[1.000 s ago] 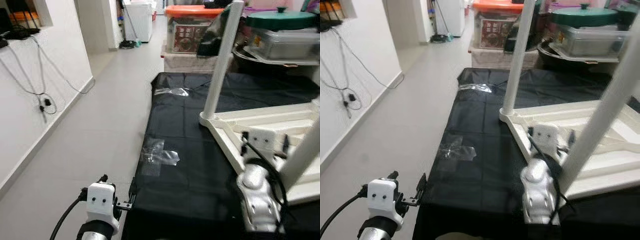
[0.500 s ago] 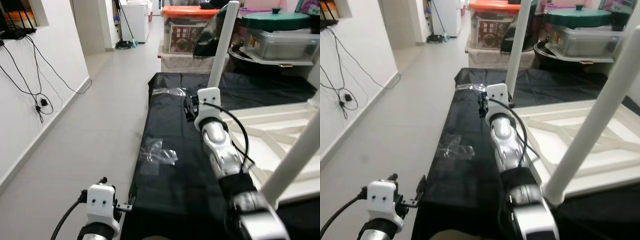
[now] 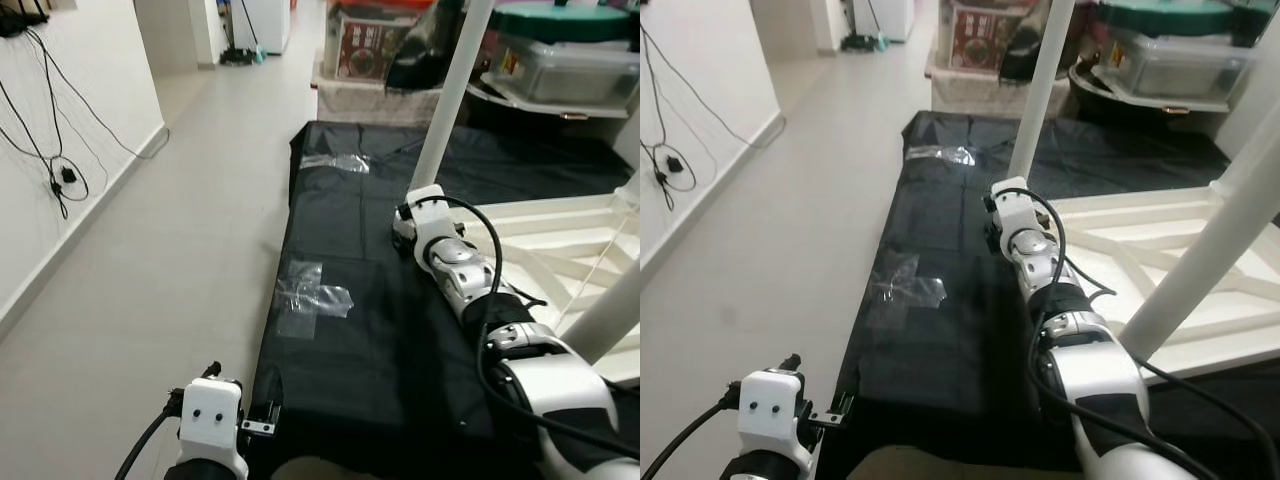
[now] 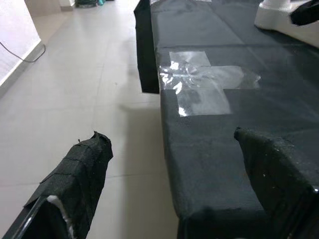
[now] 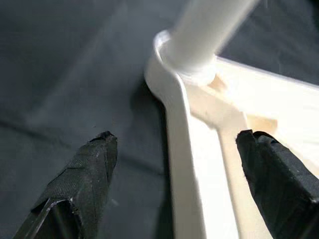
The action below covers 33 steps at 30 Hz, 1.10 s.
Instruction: Building children table
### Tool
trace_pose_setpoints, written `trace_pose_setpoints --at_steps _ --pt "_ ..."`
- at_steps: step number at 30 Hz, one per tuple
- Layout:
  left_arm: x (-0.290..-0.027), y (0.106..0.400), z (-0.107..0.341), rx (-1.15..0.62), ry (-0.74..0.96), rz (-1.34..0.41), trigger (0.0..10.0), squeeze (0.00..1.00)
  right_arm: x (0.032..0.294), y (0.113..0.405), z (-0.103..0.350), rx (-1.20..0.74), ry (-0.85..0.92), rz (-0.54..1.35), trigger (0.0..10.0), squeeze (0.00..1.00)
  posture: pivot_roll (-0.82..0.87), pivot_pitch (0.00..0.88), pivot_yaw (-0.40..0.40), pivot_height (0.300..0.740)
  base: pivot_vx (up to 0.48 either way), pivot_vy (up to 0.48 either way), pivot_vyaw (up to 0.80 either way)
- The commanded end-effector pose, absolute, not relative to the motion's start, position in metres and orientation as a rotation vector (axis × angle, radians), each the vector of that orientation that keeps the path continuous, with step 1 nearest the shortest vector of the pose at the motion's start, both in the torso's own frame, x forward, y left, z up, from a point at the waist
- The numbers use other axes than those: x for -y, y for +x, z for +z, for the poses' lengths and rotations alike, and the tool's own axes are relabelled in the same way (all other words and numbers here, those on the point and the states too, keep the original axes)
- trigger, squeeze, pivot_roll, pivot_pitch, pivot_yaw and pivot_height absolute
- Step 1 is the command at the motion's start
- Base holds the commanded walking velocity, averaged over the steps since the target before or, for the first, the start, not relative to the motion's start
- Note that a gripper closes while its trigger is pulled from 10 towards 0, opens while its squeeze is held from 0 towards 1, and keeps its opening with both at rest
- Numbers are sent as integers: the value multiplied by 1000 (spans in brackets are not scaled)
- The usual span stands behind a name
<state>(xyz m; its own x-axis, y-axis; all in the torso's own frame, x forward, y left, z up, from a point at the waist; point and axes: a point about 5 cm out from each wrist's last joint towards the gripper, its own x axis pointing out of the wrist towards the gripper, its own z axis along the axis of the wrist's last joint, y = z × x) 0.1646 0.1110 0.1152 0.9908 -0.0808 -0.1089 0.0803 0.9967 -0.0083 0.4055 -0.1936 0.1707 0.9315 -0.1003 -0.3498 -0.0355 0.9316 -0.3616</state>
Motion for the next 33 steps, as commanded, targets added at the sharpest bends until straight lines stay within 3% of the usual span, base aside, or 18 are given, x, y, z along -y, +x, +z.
trace_pose_setpoints --at_steps 1,8,12,20,21,22,33 --pt "-95 160 124 -94 -36 -127 10000 0 202 404 169 -411 -372 -58 10000 0 9 152 -85 740 0 0 0" --pt "-94 158 124 -108 -61 -114 10000 0 216 398 159 -504 -351 -65 10000 0 -3 163 -92 740 0 0 0" --pt "-93 159 124 -114 -65 -111 10000 0 222 392 150 -629 -328 21 10000 0 -16 162 -95 740 0 0 0" --pt "-92 159 122 -121 -64 -107 10000 0 221 392 154 -660 -323 77 10000 0 -19 159 -95 740 0 0 0" --pt "-92 160 121 -124 -65 -106 10000 0 218 391 153 -683 -321 115 6980 0 -22 156 -95 740 0 0 0" --pt "-92 160 121 -125 -65 -105 10000 0 216 390 151 -699 -323 141 0 0 -22 156 -95 740 0 0 0" --pt "-92 161 119 -127 -59 -102 10000 0 206 392 156 -713 -338 239 0 0 -25 138 -99 740 0 0 0"
